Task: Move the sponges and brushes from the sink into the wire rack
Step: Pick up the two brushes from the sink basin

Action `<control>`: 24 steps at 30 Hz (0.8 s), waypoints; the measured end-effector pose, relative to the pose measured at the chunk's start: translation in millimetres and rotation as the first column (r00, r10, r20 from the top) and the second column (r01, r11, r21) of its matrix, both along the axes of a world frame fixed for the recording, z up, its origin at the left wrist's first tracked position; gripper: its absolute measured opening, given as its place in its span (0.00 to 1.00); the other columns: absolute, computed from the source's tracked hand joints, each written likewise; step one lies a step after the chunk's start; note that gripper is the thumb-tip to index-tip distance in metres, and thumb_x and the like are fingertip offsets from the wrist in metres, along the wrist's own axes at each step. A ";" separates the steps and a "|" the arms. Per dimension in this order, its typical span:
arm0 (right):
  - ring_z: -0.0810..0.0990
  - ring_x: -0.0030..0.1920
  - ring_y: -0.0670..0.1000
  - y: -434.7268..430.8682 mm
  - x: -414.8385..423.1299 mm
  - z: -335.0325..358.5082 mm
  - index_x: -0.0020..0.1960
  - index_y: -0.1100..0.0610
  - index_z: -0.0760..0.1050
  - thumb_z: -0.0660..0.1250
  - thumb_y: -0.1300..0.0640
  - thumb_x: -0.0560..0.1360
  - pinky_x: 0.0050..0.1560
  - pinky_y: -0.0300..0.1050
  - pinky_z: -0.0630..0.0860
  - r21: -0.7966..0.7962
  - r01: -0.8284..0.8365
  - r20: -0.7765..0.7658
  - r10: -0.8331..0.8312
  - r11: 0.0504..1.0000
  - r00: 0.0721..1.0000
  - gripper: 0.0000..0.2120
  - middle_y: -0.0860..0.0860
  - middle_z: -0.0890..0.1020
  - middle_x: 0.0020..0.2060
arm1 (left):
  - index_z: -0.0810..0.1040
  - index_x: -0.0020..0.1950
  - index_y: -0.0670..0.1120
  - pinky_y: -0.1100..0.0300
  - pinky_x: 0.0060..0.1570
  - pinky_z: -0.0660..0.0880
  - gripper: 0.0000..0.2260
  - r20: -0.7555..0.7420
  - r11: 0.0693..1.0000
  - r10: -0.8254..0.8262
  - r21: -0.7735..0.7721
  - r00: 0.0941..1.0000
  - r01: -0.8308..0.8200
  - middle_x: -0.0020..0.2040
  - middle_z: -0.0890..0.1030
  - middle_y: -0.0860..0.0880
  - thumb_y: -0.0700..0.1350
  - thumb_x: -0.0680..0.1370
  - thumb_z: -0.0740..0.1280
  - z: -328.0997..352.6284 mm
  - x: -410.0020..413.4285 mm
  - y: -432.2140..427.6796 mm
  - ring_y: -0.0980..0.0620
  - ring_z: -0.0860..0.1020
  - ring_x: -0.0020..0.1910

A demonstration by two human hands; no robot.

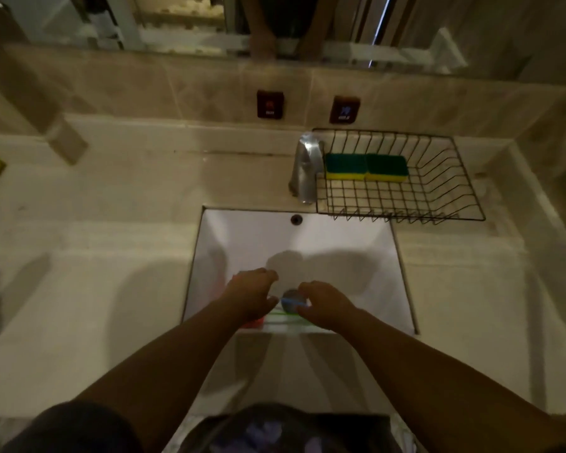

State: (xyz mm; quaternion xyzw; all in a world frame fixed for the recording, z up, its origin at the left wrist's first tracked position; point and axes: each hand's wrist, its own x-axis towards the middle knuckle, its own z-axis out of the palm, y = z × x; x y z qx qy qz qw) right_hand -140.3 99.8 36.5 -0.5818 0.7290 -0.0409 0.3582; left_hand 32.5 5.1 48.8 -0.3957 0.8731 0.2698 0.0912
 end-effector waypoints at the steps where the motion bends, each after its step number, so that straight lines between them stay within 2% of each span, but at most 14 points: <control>1: 0.78 0.52 0.60 1.6 3.6 -3.2 0.46 0.50 0.77 0.66 0.50 0.75 0.45 0.45 0.70 0.000 0.002 0.019 -0.002 1.000 1.000 0.05 0.58 0.81 0.50 | 0.73 0.67 0.48 0.52 0.60 0.73 0.23 0.009 1.000 0.002 -0.008 1.000 -0.002 0.61 0.79 0.46 0.54 0.74 0.69 -3.5 2.9 2.9 0.44 0.77 0.59; 2: 0.79 0.51 0.60 3.1 6.4 -6.2 0.48 0.51 0.78 0.66 0.51 0.75 0.45 0.45 0.70 -0.001 0.007 0.035 -0.007 1.000 0.999 0.05 0.58 0.81 0.50 | 0.74 0.67 0.48 0.53 0.61 0.71 0.23 0.013 1.000 0.001 -0.012 1.000 -0.001 0.61 0.80 0.46 0.54 0.74 0.69 -7.1 4.9 5.7 0.44 0.76 0.60; 5: 0.78 0.54 0.60 7.9 9.5 -18.4 0.59 0.57 0.77 0.67 0.52 0.75 0.49 0.48 0.72 0.022 0.022 0.068 -0.024 1.000 0.997 0.14 0.60 0.80 0.54 | 0.76 0.65 0.48 0.55 0.59 0.71 0.21 0.002 0.996 0.059 0.072 0.998 -0.059 0.62 0.79 0.46 0.53 0.74 0.70 -16.9 8.9 12.6 0.45 0.76 0.60; 7: 0.75 0.60 0.59 11.3 10.0 -23.7 0.66 0.56 0.74 0.67 0.51 0.75 0.55 0.46 0.70 0.065 0.013 0.051 -0.017 0.998 0.999 0.21 0.60 0.78 0.60 | 0.76 0.64 0.48 0.54 0.57 0.73 0.20 0.010 0.990 0.073 0.122 0.997 -0.074 0.61 0.79 0.46 0.52 0.74 0.70 -21.6 8.8 14.9 0.45 0.77 0.59; 9: 0.73 0.62 0.59 13.4 9.2 -29.8 0.69 0.55 0.71 0.67 0.50 0.76 0.58 0.45 0.68 0.097 0.029 0.053 -0.034 0.995 0.998 0.23 0.60 0.76 0.63 | 0.75 0.64 0.47 0.53 0.58 0.74 0.20 0.017 0.985 0.089 0.144 0.996 -0.090 0.62 0.79 0.45 0.51 0.74 0.70 -26.1 7.9 17.1 0.45 0.77 0.60; 19: 0.78 0.56 0.60 4.9 3.1 -49.9 0.63 0.56 0.76 0.68 0.54 0.73 0.52 0.46 0.72 0.101 0.090 0.056 -0.096 0.991 0.994 0.19 0.61 0.79 0.55 | 0.74 0.67 0.48 0.50 0.61 0.73 0.21 0.064 0.983 0.056 0.170 0.996 -0.066 0.64 0.78 0.45 0.53 0.76 0.69 -42.9 -11.0 21.1 0.44 0.76 0.62; 24: 0.76 0.54 0.63 -4.2 -0.9 -66.3 0.58 0.61 0.78 0.70 0.61 0.70 0.54 0.53 0.75 0.015 0.107 0.047 -0.108 0.994 0.993 0.17 0.63 0.77 0.52 | 0.76 0.67 0.48 0.53 0.61 0.73 0.19 0.051 0.961 0.100 0.254 0.994 -0.109 0.63 0.79 0.44 0.49 0.76 0.69 -59.6 -19.9 26.8 0.45 0.77 0.61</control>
